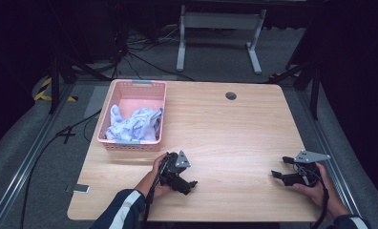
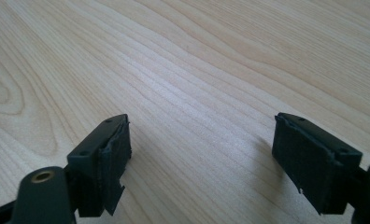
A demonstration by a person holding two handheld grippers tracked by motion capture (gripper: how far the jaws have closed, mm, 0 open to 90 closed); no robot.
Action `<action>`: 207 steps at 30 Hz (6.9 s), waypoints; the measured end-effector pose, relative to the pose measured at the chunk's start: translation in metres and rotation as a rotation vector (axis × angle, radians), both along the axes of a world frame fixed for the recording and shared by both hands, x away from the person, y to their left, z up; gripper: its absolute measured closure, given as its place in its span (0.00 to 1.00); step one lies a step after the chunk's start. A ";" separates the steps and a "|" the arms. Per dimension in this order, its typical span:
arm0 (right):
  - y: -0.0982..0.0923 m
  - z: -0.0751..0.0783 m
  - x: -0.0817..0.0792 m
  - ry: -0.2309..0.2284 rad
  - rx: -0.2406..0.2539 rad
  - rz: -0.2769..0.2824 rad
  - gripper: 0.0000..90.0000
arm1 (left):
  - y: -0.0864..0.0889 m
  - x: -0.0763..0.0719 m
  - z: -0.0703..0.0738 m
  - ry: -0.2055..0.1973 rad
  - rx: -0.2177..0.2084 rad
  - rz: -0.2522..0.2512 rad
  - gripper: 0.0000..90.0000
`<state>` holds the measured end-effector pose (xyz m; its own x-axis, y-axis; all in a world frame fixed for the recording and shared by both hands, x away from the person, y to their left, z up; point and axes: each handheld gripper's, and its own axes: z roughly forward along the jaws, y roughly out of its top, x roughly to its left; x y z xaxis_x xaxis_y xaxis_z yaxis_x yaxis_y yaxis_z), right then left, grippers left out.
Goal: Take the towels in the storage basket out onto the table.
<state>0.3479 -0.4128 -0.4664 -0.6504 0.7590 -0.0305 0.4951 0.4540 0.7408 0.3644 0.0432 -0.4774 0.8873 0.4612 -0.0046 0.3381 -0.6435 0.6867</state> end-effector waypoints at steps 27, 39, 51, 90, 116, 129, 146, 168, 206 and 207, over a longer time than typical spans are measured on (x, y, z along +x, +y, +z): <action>0.000 0.000 0.001 -0.001 -0.002 0.006 0.21 | 0.024 -0.010 0.053 -0.144 0.003 -0.074 0.18; 0.000 0.000 0.001 -0.001 -0.002 0.006 0.21 | 0.071 0.002 0.100 -0.288 -0.024 0.074 0.18; -0.001 0.000 0.000 0.003 -0.002 0.008 0.21 | 0.121 0.057 0.112 -0.219 0.102 0.222 0.18; -0.001 0.000 0.000 0.002 0.002 0.008 0.21 | 0.120 0.182 0.045 0.229 0.351 0.309 0.35; -0.001 0.000 -0.001 0.000 0.001 0.020 0.21 | 0.123 0.150 0.124 -0.148 0.323 0.461 0.55; -0.001 0.000 -0.001 0.000 0.001 0.019 0.21 | 0.103 0.129 0.180 -0.245 0.209 0.389 0.55; -0.001 0.000 -0.002 0.000 -0.002 0.018 0.21 | 0.013 0.103 0.226 -0.327 0.147 0.143 0.55; -0.002 0.000 -0.002 -0.001 -0.003 0.023 0.21 | -0.134 0.075 0.104 0.006 0.186 -0.223 0.22; 0.058 0.024 0.021 -0.048 0.019 0.063 0.40 | -0.031 0.004 0.012 -0.056 0.037 0.011 0.36; 0.067 0.024 0.030 -0.035 0.034 0.080 0.40 | -0.031 0.007 0.010 -0.042 0.021 0.023 0.34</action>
